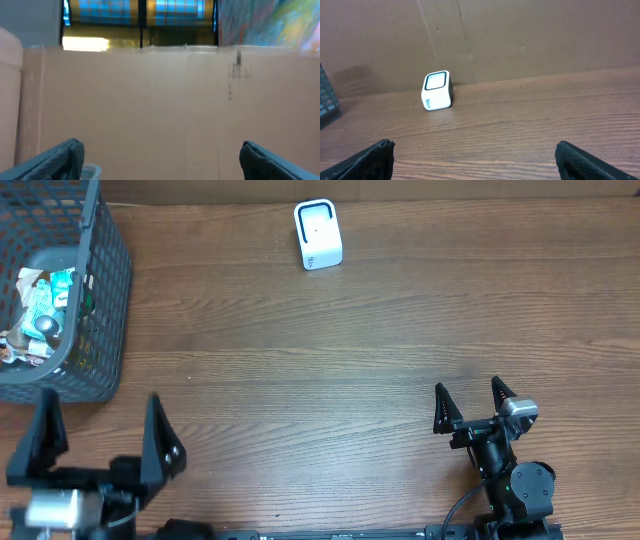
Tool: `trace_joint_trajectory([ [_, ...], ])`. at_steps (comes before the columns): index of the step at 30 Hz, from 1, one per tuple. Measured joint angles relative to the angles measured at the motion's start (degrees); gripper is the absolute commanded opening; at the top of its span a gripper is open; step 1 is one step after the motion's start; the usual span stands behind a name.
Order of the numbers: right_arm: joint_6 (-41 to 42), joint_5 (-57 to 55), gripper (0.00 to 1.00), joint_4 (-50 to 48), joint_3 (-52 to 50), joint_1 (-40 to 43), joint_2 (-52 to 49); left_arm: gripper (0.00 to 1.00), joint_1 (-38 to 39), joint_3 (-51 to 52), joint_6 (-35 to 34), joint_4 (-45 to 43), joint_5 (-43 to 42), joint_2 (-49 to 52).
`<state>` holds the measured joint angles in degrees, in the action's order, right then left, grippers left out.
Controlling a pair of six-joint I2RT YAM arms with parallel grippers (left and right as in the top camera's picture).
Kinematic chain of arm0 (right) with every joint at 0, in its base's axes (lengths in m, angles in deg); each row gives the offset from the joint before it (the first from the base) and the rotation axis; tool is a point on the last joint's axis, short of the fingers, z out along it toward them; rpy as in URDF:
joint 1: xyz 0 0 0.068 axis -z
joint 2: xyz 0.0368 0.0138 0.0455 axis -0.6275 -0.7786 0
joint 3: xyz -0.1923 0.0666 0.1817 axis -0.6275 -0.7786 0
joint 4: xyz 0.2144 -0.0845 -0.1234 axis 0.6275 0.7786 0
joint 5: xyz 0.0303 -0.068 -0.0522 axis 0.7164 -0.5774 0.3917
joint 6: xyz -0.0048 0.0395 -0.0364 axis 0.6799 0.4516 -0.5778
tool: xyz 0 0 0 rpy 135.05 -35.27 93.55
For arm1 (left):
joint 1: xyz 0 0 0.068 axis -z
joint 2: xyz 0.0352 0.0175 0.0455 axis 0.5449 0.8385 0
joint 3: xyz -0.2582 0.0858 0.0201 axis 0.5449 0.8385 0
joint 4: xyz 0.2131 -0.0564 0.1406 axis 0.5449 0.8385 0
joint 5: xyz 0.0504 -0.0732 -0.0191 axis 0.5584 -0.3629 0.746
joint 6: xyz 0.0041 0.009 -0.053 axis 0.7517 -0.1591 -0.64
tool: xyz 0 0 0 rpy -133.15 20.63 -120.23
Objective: Scan the item barcode
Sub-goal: 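Move the left gripper over the grey basket and reach inside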
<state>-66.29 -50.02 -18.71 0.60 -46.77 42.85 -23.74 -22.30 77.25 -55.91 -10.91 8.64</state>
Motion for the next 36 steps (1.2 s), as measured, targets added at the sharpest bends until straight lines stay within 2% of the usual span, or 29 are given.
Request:
trace_joint_trajectory([
  [4,0.00,-0.02,1.00,-0.04,0.00,0.00,0.00,1.00,0.00,-12.81,1.11,10.34,0.02,11.69],
  [8,0.00,0.00,1.00,-0.02,0.00,0.00,0.02,1.00,0.00,-30.88,2.56,26.93,0.00,26.40],
  [9,0.00,0.00,1.00,-0.04,0.00,0.00,0.02,1.00,0.00,-31.63,2.64,27.32,0.00,27.12],
  [13,0.02,-0.02,1.00,-0.02,0.00,0.00,0.00,0.99,0.00,-43.67,4.46,38.49,0.00,38.16],
  [18,0.02,-0.02,1.00,-0.02,0.00,0.00,0.02,1.00,0.00,-50.49,5.55,41.51,0.00,48.81],
  [26,0.02,-0.02,1.00,-0.02,0.00,0.00,0.02,1.00,0.00,-50.71,5.84,44.94,0.74,58.86],
  [31,0.02,0.00,1.00,-0.04,0.02,0.00,0.02,0.99,-0.33,-50.71,8.37,42.45,3.10,62.14],
  [36,0.00,-0.02,1.00,-0.04,0.00,0.00,0.02,1.00,-7.21,-50.77,8.26,42.03,3.96,63.32],
])
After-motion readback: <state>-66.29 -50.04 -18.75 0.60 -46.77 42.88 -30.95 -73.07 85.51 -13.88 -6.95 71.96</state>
